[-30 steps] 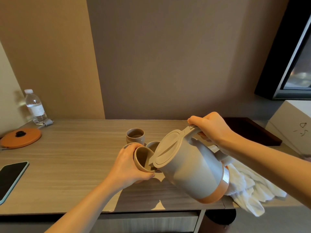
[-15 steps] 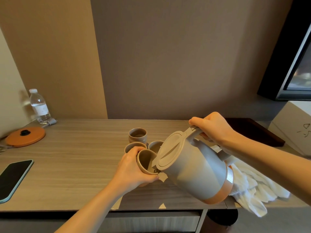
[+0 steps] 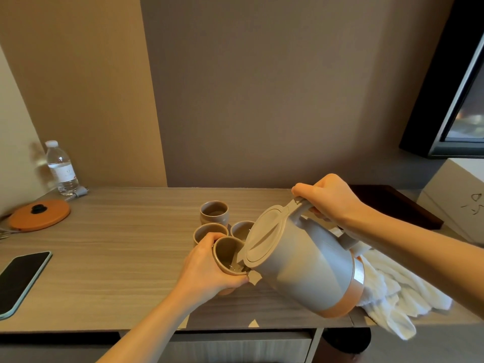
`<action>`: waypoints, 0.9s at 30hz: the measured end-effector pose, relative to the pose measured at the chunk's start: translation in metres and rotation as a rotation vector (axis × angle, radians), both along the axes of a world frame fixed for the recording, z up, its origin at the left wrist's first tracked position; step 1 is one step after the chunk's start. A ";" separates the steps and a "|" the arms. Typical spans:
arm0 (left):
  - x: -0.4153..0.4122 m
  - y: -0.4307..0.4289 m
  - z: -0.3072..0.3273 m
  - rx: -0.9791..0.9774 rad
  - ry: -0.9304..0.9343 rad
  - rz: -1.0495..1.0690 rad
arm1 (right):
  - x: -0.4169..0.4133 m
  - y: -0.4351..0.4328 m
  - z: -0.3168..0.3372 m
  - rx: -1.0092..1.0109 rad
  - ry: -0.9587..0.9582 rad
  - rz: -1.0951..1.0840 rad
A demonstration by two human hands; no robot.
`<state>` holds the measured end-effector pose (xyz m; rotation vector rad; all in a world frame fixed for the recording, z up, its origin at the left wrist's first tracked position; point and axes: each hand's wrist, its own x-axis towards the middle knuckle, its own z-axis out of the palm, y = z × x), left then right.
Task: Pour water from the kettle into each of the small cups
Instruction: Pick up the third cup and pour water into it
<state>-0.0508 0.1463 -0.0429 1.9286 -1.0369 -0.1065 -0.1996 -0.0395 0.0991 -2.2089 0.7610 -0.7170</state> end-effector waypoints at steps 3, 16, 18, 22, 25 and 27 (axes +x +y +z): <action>-0.002 0.000 -0.001 0.011 0.006 0.012 | 0.002 -0.002 0.000 -0.024 0.019 0.011; -0.004 0.001 -0.001 0.017 0.061 -0.003 | 0.006 -0.005 0.000 -0.083 0.052 0.000; -0.004 0.001 -0.001 0.016 0.075 -0.002 | 0.007 -0.005 0.000 -0.085 0.054 0.011; -0.004 -0.001 -0.002 0.015 0.106 -0.001 | 0.007 -0.006 0.000 -0.094 0.040 0.028; -0.005 -0.001 -0.003 0.012 0.119 0.000 | 0.008 -0.006 -0.001 -0.100 0.041 0.029; -0.005 -0.001 -0.003 0.007 0.127 -0.002 | 0.008 -0.006 0.000 -0.100 0.041 0.023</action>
